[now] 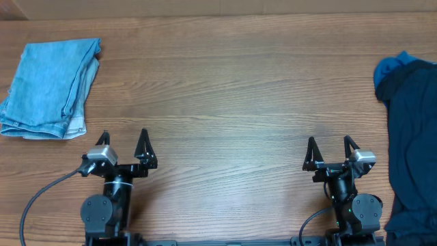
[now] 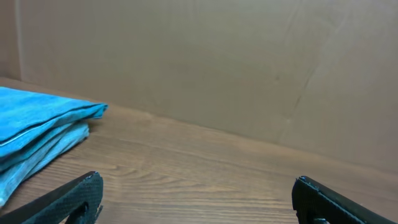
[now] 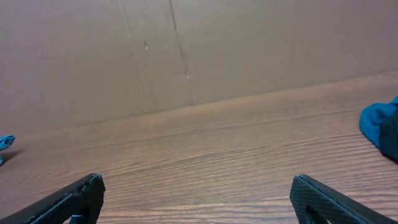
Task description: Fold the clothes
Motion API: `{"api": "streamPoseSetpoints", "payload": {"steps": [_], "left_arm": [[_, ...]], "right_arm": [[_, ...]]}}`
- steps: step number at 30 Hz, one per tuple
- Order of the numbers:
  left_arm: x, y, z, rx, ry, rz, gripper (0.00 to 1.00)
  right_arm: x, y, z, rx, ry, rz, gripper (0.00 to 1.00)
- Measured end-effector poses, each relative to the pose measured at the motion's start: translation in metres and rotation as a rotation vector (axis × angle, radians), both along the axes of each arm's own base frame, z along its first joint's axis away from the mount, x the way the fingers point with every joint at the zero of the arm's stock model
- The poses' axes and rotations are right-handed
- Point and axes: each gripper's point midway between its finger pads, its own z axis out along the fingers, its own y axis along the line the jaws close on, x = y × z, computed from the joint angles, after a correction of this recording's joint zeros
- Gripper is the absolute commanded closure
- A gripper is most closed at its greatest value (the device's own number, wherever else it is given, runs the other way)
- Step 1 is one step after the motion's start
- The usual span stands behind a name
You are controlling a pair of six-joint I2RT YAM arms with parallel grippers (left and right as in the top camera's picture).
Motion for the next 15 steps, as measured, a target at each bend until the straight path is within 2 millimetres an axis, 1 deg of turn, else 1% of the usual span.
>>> {"api": "streamPoseSetpoints", "payload": {"steps": [4,7,11,15], "left_arm": [[-0.002,0.005,-0.023,-0.003,0.016,0.030,0.00],[-0.003,0.006,-0.034,-0.003,0.025,0.037,0.00],[-0.006,0.006,-0.035,-0.003,-0.003,0.038,0.00],[-0.008,0.006,-0.041,0.010,0.008,0.038,0.00]], "right_arm": [[0.000,0.000,0.000,-0.001,0.000,0.000,0.00],[0.000,0.000,0.000,0.000,0.000,0.000,0.00],[0.000,0.000,0.000,-0.001,0.000,0.000,0.00],[0.000,0.000,0.000,0.000,0.000,0.000,0.00]]}}
